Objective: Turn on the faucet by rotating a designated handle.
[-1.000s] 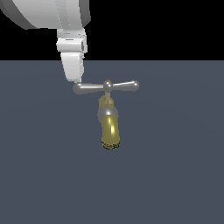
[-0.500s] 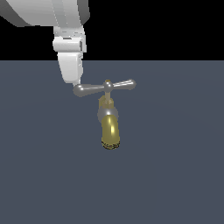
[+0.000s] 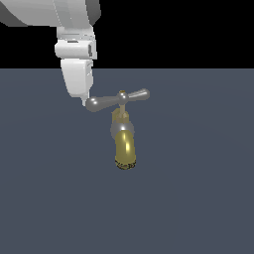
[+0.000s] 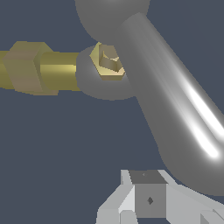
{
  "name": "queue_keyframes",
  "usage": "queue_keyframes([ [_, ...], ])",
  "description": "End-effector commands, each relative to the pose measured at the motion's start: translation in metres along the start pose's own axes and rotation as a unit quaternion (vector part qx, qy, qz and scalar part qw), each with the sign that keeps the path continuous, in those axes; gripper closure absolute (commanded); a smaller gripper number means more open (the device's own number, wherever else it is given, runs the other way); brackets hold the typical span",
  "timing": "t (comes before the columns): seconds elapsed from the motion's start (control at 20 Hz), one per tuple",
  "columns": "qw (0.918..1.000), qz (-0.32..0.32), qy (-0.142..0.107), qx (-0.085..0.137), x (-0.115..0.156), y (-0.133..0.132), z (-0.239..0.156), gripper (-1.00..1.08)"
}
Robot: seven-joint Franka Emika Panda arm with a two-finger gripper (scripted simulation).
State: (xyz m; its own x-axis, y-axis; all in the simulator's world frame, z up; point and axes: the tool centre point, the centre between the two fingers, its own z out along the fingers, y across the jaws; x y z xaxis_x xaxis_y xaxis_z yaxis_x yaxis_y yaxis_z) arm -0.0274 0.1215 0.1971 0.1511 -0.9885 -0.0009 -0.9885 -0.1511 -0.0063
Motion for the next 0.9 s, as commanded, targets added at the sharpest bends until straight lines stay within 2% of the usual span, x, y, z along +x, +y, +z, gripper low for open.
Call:
queue_keyframes([
  [0.0, 1.0000, -0.001, 0.000, -0.003, -0.002, 0.010, 0.000, 1.08],
  [0.15, 1.0000, -0.002, 0.001, -0.001, -0.003, 0.008, 0.000, 1.08],
  [0.85, 1.0000, -0.002, 0.001, -0.002, 0.024, 0.044, 0.000, 1.08],
])
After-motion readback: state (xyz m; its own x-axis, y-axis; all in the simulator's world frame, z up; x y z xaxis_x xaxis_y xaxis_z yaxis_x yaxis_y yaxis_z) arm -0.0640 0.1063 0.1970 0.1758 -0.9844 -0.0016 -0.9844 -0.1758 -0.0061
